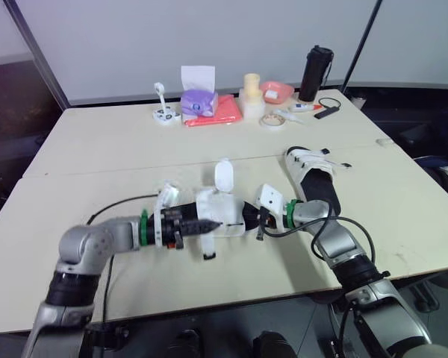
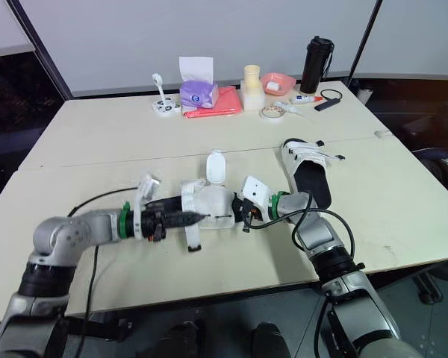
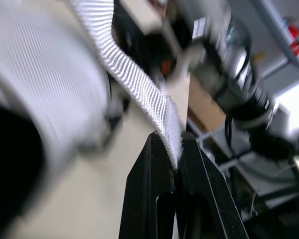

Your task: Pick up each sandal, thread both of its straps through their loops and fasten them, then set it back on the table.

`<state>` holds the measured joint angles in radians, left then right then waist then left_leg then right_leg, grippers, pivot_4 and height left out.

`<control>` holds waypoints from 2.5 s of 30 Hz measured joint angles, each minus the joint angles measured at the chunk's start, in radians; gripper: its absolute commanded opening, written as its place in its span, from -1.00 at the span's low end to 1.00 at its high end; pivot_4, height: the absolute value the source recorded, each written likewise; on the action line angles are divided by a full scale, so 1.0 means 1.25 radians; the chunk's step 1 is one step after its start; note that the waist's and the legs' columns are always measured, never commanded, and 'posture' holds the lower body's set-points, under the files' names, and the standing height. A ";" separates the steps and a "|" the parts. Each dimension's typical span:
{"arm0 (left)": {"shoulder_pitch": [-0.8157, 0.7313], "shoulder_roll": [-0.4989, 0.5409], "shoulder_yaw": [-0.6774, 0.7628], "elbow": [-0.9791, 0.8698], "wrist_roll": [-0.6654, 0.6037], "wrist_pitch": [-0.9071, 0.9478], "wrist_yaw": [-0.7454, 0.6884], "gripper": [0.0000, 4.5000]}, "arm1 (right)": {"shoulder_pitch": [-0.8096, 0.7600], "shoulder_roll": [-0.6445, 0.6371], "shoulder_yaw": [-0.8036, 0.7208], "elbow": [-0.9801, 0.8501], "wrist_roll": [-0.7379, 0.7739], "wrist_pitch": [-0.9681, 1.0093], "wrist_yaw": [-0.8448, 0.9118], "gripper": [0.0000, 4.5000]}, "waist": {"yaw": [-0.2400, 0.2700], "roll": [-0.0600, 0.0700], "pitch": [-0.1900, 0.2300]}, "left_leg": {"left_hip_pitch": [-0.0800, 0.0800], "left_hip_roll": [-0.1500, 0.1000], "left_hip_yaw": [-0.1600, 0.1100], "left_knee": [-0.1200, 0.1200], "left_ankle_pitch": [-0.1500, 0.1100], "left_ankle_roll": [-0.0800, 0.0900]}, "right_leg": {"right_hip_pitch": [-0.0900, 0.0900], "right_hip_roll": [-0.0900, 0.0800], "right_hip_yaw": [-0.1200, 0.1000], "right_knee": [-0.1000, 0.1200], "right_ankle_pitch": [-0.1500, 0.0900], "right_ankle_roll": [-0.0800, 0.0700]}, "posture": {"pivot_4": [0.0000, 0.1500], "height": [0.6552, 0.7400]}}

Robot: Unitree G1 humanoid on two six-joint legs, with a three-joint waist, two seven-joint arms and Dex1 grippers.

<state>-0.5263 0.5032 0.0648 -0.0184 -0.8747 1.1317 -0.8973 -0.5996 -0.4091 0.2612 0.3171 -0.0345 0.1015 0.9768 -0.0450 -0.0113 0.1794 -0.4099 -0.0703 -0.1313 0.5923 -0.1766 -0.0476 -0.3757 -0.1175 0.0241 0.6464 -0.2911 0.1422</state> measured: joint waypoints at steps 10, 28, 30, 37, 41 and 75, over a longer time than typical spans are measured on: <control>-0.190 -0.017 -0.009 0.315 0.062 -0.077 -0.115 -0.98 | -0.002 0.002 0.004 -0.001 -0.001 0.000 -0.003 -1.00 | -0.001 0.000 0.000 | 0.000 0.000 0.001 0.000 0.000 0.000 | 0.000 0.000 0.000 0.000 0.000 0.000 | 1.00 1.00; -0.241 -0.068 -0.041 0.465 0.162 -0.124 -0.234 -0.98 | 0.011 -0.001 0.005 -0.030 -0.004 0.020 -0.016 -1.00 | 0.000 -0.001 0.000 | 0.000 0.000 0.000 -0.001 0.000 0.000 | 0.000 0.000 0.000 0.000 0.000 0.001 | 1.00 1.00; -0.240 -0.070 -0.044 0.451 0.170 -0.124 -0.236 -0.98 | 0.011 -0.001 0.005 -0.030 -0.004 0.021 -0.016 -1.00 | 0.000 -0.001 0.000 | 0.000 0.000 0.000 -0.001 0.000 0.000 | 0.000 0.000 0.000 0.000 0.000 0.001 | 1.00 1.00; -0.234 -0.069 -0.089 0.437 0.229 -0.190 -0.263 -0.98 | 0.011 -0.001 0.005 -0.033 -0.007 0.023 -0.017 -1.00 | 0.000 -0.001 0.000 | 0.000 0.000 0.000 -0.001 0.000 0.000 | 0.000 0.000 0.000 0.000 0.000 0.001 | 1.00 1.00; -0.234 -0.070 -0.111 0.437 0.266 -0.250 -0.284 -0.98 | 0.011 -0.001 0.005 -0.035 -0.009 0.025 -0.017 -1.00 | 0.000 -0.001 0.000 | 0.000 0.000 0.000 -0.001 0.000 0.000 | 0.000 0.000 0.000 -0.001 0.000 0.001 | 1.00 1.00; -0.099 -0.044 -0.196 0.281 0.399 -0.515 -0.372 -0.16 | 0.015 0.003 0.006 -0.045 -0.011 0.035 -0.022 -1.00 | -0.001 -0.001 0.000 | 0.000 0.000 -0.001 -0.002 0.000 0.000 | 0.000 0.000 0.000 -0.001 0.000 0.001 | 1.00 1.00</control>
<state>-0.6506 0.4484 -0.1807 0.3323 -0.3755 0.4879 -1.3619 -0.5808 -0.4058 0.2681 0.2614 -0.0488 0.1448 0.9490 -0.0459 -0.0125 0.1798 -0.4095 -0.0703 -0.1320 0.5903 -0.1768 -0.0478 -0.3755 -0.1174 0.0236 0.6453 -0.2917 0.1430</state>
